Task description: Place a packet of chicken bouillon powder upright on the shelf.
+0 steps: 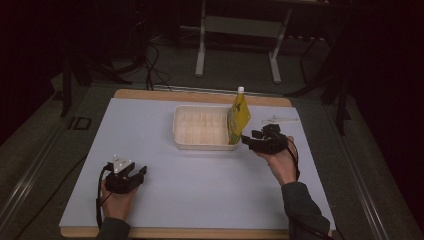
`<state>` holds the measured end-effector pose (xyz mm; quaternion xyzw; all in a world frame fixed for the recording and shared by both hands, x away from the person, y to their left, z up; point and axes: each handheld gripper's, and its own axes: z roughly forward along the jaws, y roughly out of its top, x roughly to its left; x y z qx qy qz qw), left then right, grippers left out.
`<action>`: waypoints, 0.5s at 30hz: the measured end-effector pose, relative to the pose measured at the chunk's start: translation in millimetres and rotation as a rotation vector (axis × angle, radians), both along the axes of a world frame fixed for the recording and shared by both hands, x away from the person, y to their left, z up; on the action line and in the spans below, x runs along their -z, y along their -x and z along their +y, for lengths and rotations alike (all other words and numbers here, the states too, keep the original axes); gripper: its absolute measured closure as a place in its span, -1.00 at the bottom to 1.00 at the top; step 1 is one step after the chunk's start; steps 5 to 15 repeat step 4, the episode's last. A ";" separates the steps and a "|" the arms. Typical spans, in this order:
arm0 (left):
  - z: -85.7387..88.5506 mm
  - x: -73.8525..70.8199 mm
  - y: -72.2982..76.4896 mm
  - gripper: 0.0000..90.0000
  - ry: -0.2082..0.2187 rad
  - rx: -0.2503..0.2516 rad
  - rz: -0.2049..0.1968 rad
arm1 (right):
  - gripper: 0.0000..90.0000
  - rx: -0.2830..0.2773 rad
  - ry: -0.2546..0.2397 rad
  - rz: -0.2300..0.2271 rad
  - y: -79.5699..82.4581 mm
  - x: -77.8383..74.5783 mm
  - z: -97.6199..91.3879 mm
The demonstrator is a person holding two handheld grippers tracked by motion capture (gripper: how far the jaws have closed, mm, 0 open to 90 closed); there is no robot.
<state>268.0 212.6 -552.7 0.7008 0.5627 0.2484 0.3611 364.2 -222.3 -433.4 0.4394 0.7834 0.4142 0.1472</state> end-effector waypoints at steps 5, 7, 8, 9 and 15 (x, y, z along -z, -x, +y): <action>-0.3 -0.1 0.0 0.09 -0.011 -0.019 0.000 | 0.02 -0.001 0.023 0.026 5.6 11.7 -7.9; -0.3 -0.1 0.0 0.09 -0.011 -0.019 0.000 | 0.02 -0.001 0.023 0.026 5.6 11.7 -7.9; -0.3 -0.1 0.0 0.09 -0.011 -0.019 0.000 | 0.02 -0.001 0.023 0.026 5.6 11.7 -7.9; -0.3 -0.1 0.0 0.09 -0.011 -0.019 0.000 | 0.02 -0.001 0.023 0.026 5.6 11.7 -7.9; -0.3 -0.1 0.0 0.09 -0.011 -0.019 0.000 | 0.02 -0.001 0.023 0.026 5.6 11.7 -7.9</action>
